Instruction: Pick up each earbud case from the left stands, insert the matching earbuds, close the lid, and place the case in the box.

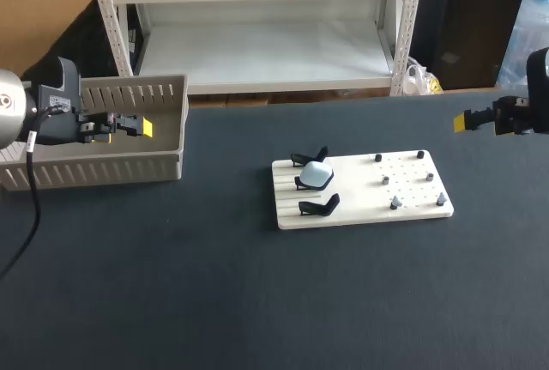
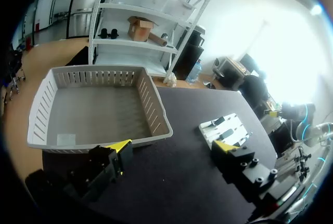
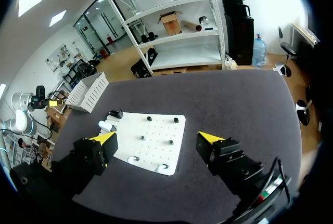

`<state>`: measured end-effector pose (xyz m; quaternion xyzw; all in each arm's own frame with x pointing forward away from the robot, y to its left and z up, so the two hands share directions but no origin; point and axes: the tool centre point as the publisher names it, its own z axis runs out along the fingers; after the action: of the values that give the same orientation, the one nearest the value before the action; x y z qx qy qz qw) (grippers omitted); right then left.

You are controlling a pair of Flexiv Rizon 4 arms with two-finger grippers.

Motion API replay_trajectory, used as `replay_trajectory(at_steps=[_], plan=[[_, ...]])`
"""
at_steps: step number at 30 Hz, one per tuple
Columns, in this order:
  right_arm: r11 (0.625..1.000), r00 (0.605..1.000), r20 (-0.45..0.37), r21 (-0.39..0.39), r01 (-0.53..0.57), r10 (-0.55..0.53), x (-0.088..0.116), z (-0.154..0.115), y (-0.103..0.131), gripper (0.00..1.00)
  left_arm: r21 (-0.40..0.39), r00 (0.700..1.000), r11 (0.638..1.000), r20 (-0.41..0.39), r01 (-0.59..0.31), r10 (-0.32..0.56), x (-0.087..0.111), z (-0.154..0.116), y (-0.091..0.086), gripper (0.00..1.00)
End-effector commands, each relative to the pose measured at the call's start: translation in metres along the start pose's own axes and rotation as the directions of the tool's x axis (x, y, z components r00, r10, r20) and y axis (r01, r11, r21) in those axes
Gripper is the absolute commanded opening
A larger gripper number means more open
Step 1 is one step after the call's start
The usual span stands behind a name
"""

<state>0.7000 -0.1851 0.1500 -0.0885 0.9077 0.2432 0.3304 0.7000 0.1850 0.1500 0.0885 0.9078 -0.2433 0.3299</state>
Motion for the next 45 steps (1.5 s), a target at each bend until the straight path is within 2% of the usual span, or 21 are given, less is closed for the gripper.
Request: replay_trajectory(at_steps=[1, 25, 29, 33, 38, 42, 45], plan=[[1.0, 1.0, 0.0, 0.0, 0.0, 0.0, 0.0, 0.0, 0.0, 1.0, 0.0, 1.0, 1.0, 0.0, 0.0, 0.0, 0.0, 0.0, 0.0, 1.0], [1.0, 1.0, 0.0, 0.0, 0.0, 0.0, 0.0, 0.0, 0.0, 1.0, 0.0, 1.0, 1.0, 0.001, 0.0, 0.0, 0.0, 0.0, 0.0, 1.0], [1.0, 1.0, 0.0, 0.0, 0.0, 0.0, 0.0, 0.0, 0.0, 1.0, 0.016, 0.999, 0.999, 0.011, -0.043, 0.043, -0.004, -0.002, -0.004, 1.0], [1.0, 1.0, 0.0, 0.0, 0.0, 0.0, 0.0, 0.0, 0.0, 1.0, 0.065, 0.992, 0.99, 0.044, -0.124, 0.121, -0.017, -0.005, -0.013, 1.0], [1.0, 1.0, 0.0, 0.0, 0.0, 0.0, 0.0, 0.0, 0.0, 1.0, 0.125, 0.955, 0.947, 0.053, -0.295, 0.291, -0.033, -0.003, -0.03, 1.0], [1.0, 1.0, 0.0, 0.0, 0.0, 0.0, 0.0, 0.0, 0.0, 1.0, 0.223, 0.889, 0.861, 0.072, -0.457, 0.453, -0.04, 0.003, -0.048, 1.0], [1.0, 1.0, 0.0, 0.0, 0.0, 0.0, 0.0, 0.0, 0.0, 1.0, 0.263, 0.822, 0.782, 0.1, -0.565, 0.561, -0.04, 0.011, -0.061, 1.0]])
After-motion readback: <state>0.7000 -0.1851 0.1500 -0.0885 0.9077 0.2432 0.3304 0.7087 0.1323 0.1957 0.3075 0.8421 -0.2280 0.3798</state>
